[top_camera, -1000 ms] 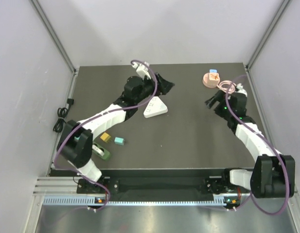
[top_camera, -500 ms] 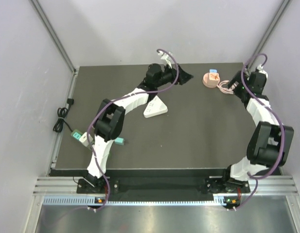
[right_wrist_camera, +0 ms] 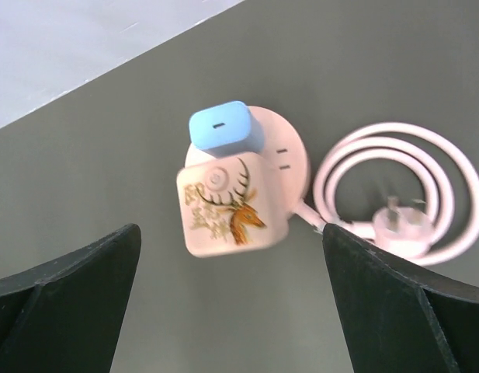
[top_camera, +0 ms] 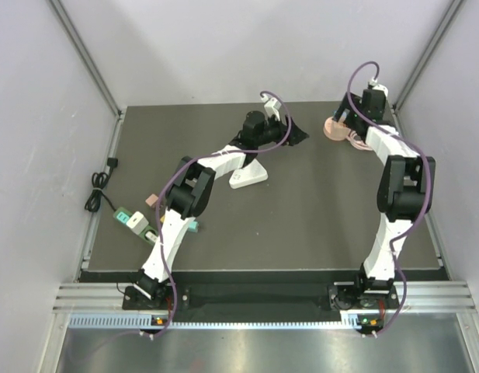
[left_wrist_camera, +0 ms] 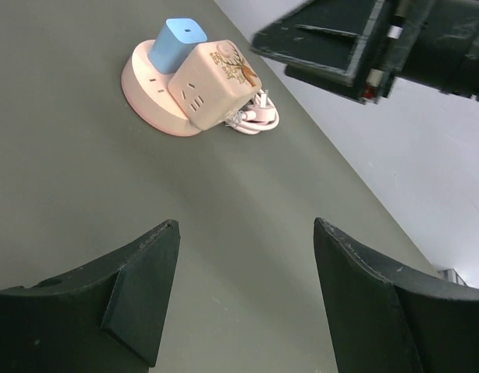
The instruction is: Pull the plug off the socket
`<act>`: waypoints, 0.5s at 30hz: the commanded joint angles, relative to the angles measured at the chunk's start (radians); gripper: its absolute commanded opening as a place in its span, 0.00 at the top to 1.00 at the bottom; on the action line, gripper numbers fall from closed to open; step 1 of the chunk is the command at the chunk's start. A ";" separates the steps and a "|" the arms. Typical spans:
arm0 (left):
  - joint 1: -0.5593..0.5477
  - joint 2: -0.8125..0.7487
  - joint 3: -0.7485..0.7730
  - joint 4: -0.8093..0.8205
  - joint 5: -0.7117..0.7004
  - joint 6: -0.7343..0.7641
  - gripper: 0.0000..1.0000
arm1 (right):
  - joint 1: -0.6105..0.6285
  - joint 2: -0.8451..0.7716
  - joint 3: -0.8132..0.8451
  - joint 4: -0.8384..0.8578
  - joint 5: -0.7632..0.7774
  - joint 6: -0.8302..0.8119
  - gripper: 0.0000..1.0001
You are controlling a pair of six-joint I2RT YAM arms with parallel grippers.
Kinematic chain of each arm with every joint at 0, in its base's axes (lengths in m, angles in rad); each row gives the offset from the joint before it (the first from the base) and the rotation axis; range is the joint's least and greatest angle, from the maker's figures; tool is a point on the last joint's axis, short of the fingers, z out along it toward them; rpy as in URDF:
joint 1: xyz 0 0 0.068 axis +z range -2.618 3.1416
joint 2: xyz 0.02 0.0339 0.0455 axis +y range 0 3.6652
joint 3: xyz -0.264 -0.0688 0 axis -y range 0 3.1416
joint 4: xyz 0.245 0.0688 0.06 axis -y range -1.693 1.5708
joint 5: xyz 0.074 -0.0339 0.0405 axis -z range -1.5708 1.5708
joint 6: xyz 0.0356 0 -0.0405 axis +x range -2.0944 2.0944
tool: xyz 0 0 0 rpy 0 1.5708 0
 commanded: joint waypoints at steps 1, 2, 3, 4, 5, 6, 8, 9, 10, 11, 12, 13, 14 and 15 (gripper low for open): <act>0.006 -0.007 0.052 0.007 0.032 0.039 0.26 | 0.026 0.050 0.114 -0.038 0.093 -0.048 0.00; 0.008 -0.013 0.037 0.007 0.033 0.046 0.26 | 0.031 0.061 0.131 -0.051 0.108 -0.064 0.00; 0.008 -0.021 0.028 0.010 0.026 0.054 0.26 | 0.035 0.078 0.152 -0.056 0.115 -0.071 0.00; 0.008 -0.028 0.019 0.011 0.021 0.065 0.26 | 0.043 0.081 0.160 -0.058 0.121 -0.094 0.00; 0.009 -0.030 0.017 0.011 0.021 0.069 0.26 | 0.048 0.092 0.171 -0.061 0.143 -0.099 0.03; 0.011 -0.030 0.017 0.013 0.012 0.074 0.26 | 0.049 0.096 0.176 -0.061 0.151 -0.105 0.05; 0.012 -0.021 0.020 0.022 0.007 0.072 0.26 | 0.051 0.105 0.183 -0.065 0.156 -0.113 0.12; 0.014 -0.009 0.032 0.027 0.009 0.063 0.26 | 0.052 0.115 0.191 -0.073 0.154 -0.119 0.17; 0.016 -0.001 0.032 0.024 0.012 0.057 0.26 | 0.052 0.119 0.195 -0.076 0.154 -0.117 0.17; 0.019 0.005 0.047 0.025 0.013 0.049 0.26 | 0.052 0.124 0.197 -0.078 0.151 -0.117 0.19; 0.022 0.010 0.052 0.034 0.018 0.042 0.26 | 0.052 0.131 0.200 -0.076 0.145 -0.119 0.20; 0.025 0.014 0.054 0.039 0.019 0.028 0.26 | 0.052 0.138 0.202 -0.073 0.135 -0.120 0.21; 0.028 0.016 0.054 0.043 0.019 0.025 0.26 | 0.052 0.142 0.208 -0.073 0.116 -0.122 0.22; 0.029 0.017 0.054 0.045 0.021 0.023 0.26 | 0.054 0.151 0.211 -0.075 0.115 -0.124 0.22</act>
